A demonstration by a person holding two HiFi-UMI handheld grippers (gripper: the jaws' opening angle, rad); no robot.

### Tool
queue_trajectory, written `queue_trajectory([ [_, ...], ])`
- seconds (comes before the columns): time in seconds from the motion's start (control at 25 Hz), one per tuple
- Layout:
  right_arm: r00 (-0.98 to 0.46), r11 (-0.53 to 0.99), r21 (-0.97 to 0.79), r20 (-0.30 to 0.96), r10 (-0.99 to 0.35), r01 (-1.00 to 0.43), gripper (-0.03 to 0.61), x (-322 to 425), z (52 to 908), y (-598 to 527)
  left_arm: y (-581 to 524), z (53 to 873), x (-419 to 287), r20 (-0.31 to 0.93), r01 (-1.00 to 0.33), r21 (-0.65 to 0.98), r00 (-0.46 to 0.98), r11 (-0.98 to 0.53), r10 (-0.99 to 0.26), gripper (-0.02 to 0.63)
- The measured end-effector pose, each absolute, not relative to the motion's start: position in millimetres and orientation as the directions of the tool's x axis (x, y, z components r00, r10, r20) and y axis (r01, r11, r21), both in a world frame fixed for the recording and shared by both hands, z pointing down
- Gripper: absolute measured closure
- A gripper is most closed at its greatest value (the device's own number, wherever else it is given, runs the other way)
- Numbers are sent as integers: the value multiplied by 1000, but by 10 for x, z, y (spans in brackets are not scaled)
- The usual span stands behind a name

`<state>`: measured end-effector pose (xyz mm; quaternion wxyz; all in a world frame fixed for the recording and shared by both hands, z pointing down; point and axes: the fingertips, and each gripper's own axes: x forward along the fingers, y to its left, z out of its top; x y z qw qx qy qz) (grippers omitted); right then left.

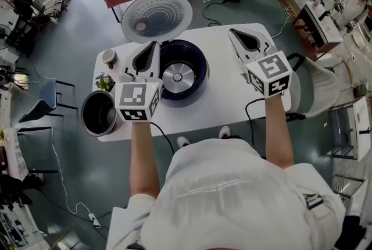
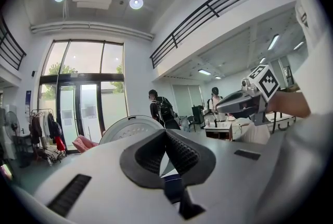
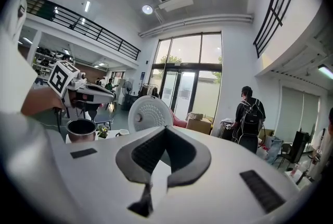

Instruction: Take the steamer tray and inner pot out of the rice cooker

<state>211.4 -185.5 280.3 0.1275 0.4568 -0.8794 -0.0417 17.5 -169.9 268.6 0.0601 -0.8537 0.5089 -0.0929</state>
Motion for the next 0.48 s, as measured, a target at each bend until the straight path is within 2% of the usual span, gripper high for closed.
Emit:
queue_trajectory([
  [0.48,-558,590,172,200,-805,-789,554,2051,2865,-1834,-1667,2707,158,114,-852,-193,473,-486,-874,598],
])
